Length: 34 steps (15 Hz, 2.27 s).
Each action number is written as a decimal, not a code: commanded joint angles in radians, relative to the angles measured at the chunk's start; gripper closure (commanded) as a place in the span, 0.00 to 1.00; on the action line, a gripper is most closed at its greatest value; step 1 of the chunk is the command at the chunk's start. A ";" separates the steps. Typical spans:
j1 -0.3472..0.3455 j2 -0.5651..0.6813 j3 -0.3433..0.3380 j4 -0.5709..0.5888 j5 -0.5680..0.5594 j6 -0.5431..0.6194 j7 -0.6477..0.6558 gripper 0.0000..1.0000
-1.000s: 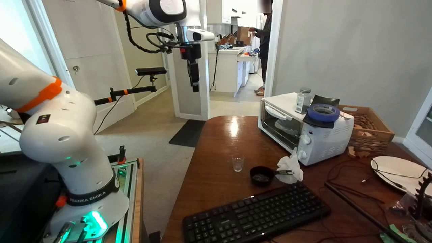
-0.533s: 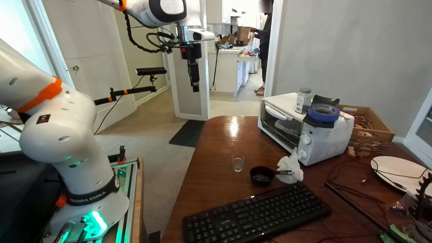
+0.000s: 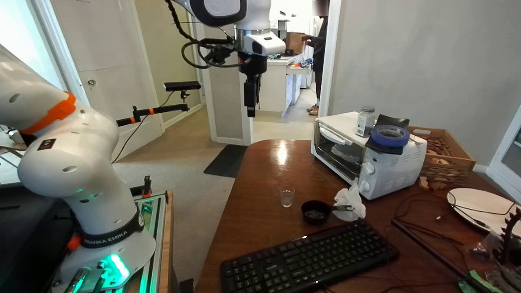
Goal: Pick up the black object from the top of the oven and put it on the table
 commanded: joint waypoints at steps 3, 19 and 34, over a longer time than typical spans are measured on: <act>-0.119 0.001 -0.135 -0.031 0.088 0.105 -0.016 0.00; -0.226 0.187 -0.284 0.053 0.177 0.283 -0.090 0.00; -0.269 0.344 -0.368 0.231 0.103 0.363 -0.294 0.00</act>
